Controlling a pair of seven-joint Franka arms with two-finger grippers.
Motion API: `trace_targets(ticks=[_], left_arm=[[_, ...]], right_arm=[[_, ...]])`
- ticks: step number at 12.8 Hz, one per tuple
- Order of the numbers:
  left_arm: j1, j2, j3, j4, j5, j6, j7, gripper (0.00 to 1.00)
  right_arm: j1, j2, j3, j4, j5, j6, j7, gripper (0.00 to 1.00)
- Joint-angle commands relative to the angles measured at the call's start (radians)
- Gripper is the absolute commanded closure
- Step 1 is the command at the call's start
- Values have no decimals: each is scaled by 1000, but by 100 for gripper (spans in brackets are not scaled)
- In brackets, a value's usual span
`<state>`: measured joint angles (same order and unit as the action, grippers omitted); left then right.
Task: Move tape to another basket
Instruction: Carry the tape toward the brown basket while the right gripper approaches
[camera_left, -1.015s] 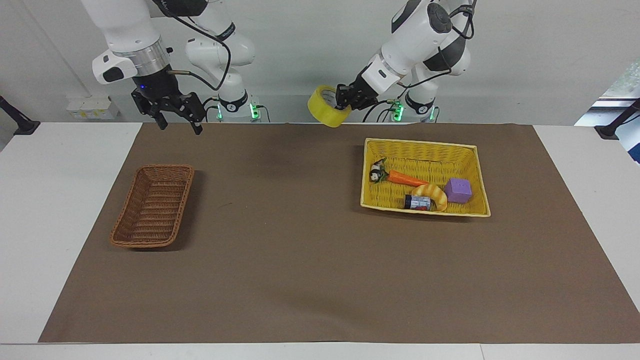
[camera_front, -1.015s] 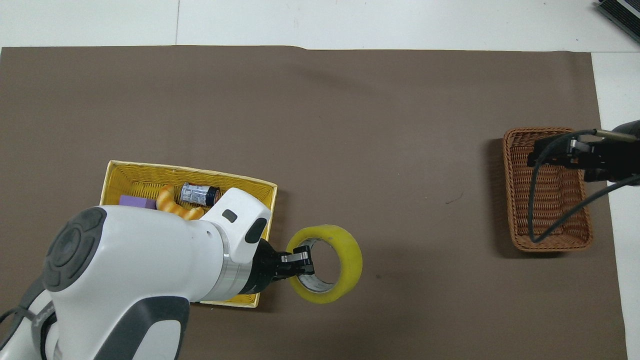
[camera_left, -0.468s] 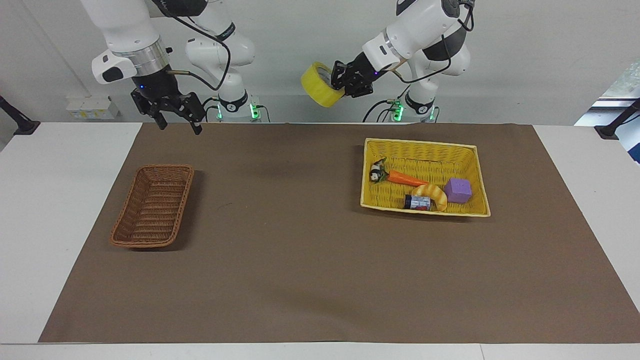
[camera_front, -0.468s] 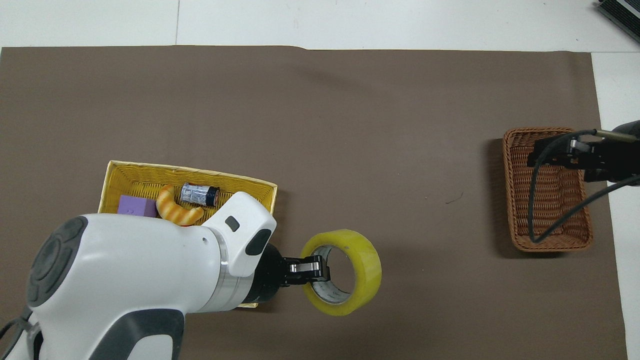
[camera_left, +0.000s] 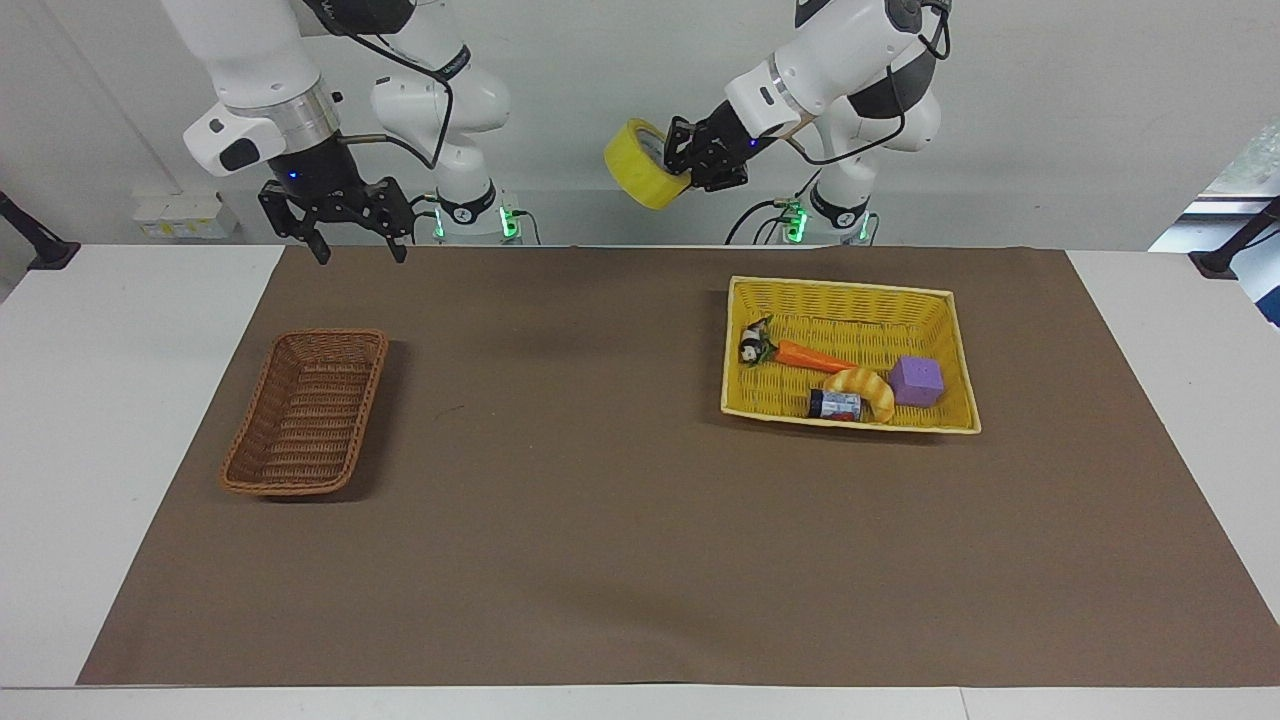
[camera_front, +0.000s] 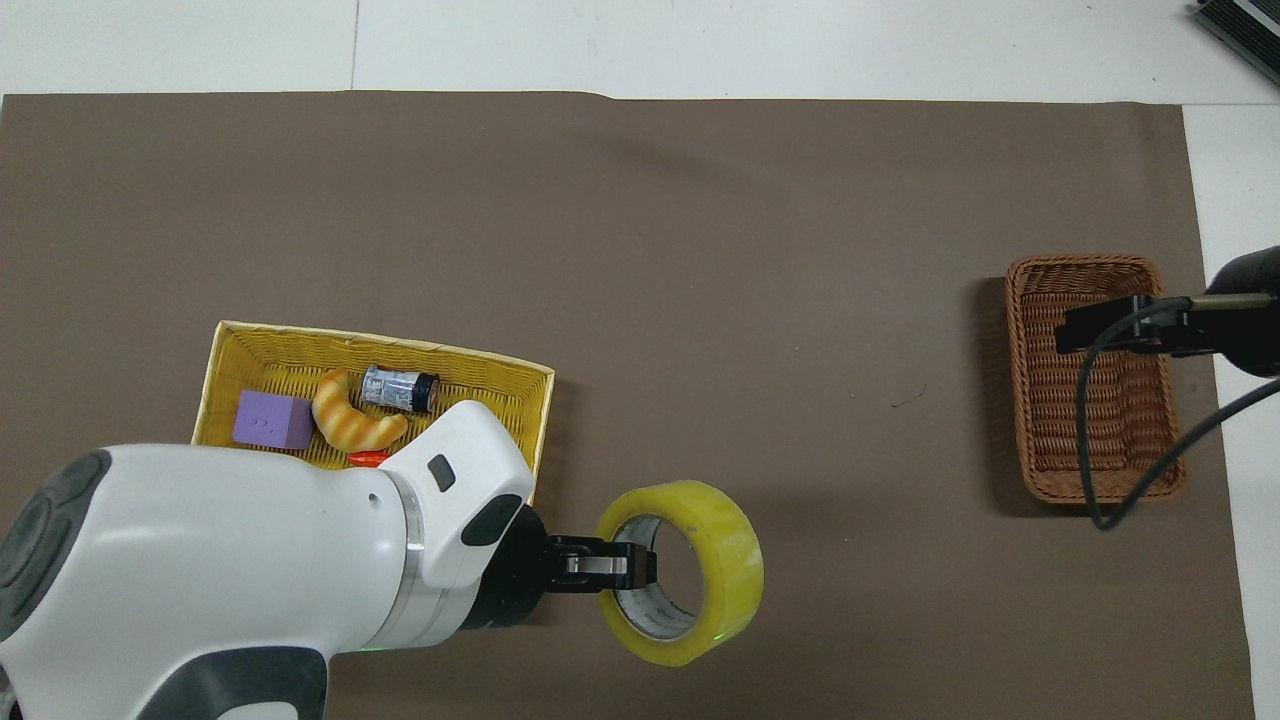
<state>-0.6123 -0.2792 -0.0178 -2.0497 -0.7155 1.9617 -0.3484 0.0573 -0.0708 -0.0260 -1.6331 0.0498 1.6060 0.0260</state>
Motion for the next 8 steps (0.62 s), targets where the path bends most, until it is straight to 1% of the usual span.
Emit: trace_targets(ticks=[1, 2, 3, 4, 5, 6, 7, 8], left_arm=[[-14, -17, 6, -6, -22, -1, 16, 100], [-17, -17, 4, -7, -22, 0, 16, 100], [-20, -14, 4, -9, -22, 6, 17, 100], [-20, -9, 4, -17, -22, 25, 19, 100], [-24, -8, 1, -20, -22, 60, 19, 100], [-29, -3, -5, -21, -22, 86, 20, 100], [-46, 3, -7, -24, -22, 103, 20, 100], [-52, 8, -7, -33, -22, 120, 31, 100]], right_arm=[[-4, -55, 9, -72, 7, -1, -83, 0], [1, -57, 11, -83, 16, -3, -119, 0], [2, -61, 12, -86, 63, -12, -170, 0], [1, -70, 11, -99, 175, -20, -187, 0], [1, -87, 11, -132, 261, -27, -169, 0], [4, -105, 14, -157, 301, -31, -102, 0], [25, -127, 17, -187, 336, -40, 5, 0], [21, -142, 17, -218, 426, -47, 82, 0]])
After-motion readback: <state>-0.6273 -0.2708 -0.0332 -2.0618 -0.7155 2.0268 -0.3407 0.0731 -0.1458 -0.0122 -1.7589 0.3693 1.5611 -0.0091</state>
